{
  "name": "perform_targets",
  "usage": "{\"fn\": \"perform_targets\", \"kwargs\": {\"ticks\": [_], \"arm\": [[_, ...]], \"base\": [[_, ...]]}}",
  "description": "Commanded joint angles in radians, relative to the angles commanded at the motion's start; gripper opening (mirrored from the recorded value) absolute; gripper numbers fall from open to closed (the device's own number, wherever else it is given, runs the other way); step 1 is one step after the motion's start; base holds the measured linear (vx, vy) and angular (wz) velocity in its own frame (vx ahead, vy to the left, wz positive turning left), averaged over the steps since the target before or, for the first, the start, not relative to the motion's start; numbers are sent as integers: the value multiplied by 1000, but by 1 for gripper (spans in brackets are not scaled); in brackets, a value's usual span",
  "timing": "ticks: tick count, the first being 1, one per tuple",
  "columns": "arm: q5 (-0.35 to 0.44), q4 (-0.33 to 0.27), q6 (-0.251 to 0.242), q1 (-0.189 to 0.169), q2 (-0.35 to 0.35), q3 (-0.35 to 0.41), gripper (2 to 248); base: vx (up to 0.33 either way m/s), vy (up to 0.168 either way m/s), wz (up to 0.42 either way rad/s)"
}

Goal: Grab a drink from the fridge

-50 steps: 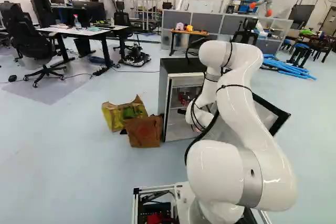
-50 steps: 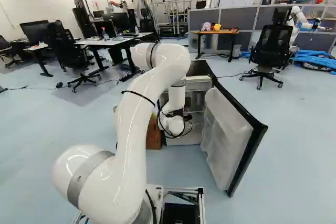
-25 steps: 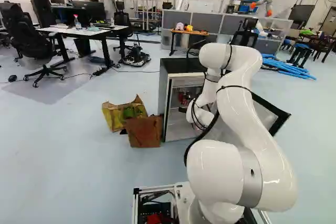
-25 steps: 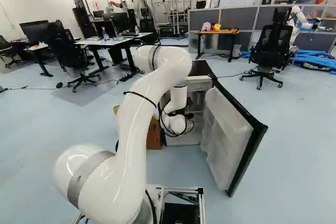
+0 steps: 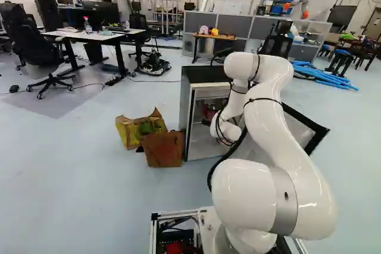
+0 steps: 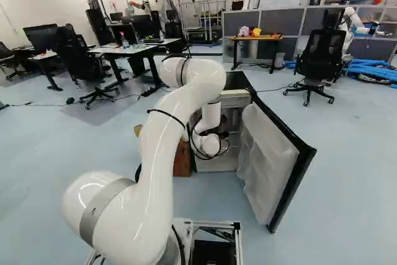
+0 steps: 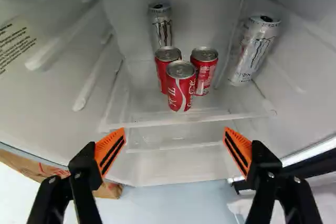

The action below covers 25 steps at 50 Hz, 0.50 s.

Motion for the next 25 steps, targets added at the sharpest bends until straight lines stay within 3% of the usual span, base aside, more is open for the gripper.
{"fn": "perform_targets", "kwargs": {"ticks": [25], "arm": [[0,0,0,8,-28,-55,247]], "base": [[0,0,0]]}}
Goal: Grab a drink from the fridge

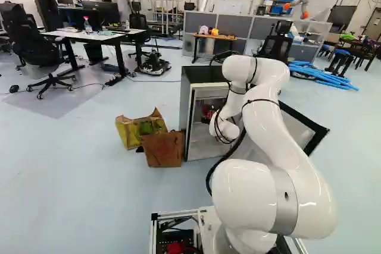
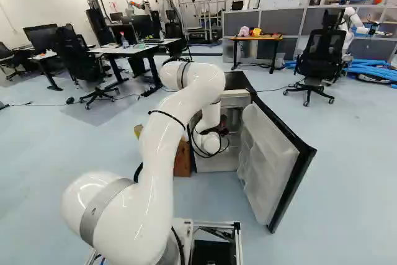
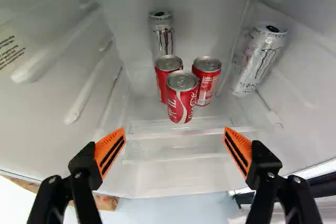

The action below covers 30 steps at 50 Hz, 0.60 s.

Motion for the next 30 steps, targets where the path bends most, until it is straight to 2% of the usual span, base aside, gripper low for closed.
{"fn": "perform_targets", "kwargs": {"ticks": [16,17,21,22,27,28,30], "arm": [[0,0,0,0,0,0,247],[0,0,0,0,0,0,236],[0,0,0,0,0,0,236],[0,0,0,0,0,0,223],[0,0,0,0,0,0,223],[0,0,0,0,0,0,211],[0,0,0,0,0,0,211]], "base": [[0,0,0],[0,0,0],[0,0,0],[0,0,0],[0,0,0],[0,0,0],[0,0,0]]}}
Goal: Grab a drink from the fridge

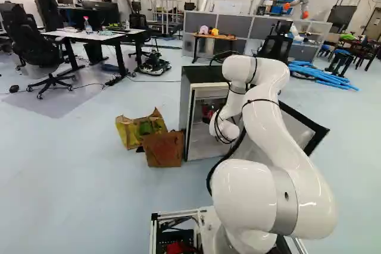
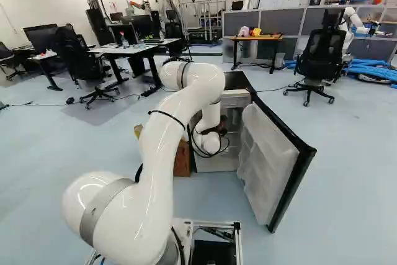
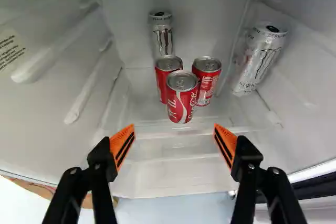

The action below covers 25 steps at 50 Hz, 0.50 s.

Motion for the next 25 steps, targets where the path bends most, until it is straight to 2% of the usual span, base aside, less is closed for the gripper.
{"fn": "perform_targets", "kwargs": {"ticks": [2,3,23,25], "arm": [[0,0,0,0,0,0,211],[0,0,0,0,0,0,199],[0,0,0,0,0,0,200],[0,0,0,0,0,0,194]], "base": [[0,0,0],[0,0,0],[0,0,0],[0,0,0]]}}
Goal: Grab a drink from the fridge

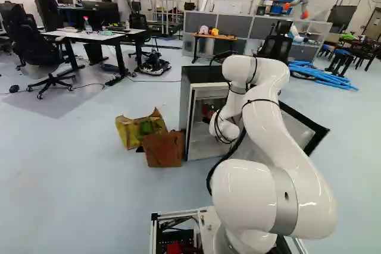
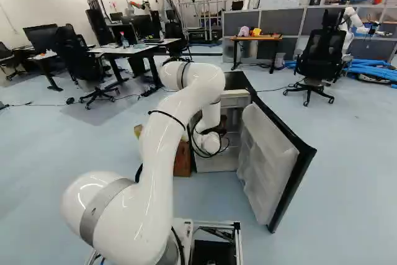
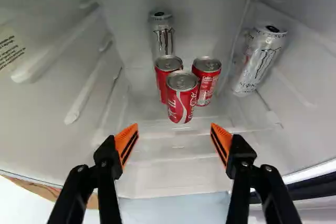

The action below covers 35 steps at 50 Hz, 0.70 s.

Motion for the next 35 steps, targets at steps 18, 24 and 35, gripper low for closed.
{"fn": "perform_targets", "kwargs": {"ticks": [18,24,35], "arm": [[0,0,0,0,0,0,173],[0,0,0,0,0,0,173],[0,0,0,0,0,-1,173]], "base": [[0,0,0],[0,0,0],[0,0,0]]}}
